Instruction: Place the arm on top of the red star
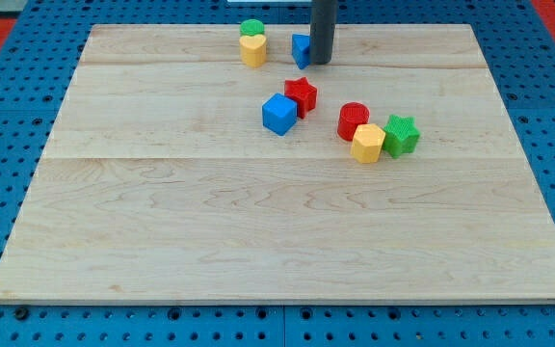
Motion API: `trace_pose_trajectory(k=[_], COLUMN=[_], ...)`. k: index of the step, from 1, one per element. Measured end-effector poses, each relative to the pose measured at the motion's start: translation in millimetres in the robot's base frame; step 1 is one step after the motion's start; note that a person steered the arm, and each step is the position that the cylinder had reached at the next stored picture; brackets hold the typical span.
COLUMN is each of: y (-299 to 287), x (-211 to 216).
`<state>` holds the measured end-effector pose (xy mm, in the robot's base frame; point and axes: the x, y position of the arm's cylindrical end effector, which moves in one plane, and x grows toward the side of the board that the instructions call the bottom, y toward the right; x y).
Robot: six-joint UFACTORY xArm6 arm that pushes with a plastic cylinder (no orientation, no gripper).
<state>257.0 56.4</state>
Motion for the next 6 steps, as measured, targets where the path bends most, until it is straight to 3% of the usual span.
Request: trace_pose_trajectory(k=[1, 3, 6], y=[4.1, -44.6, -25.6], x=[-17.9, -19.5, -19.6])
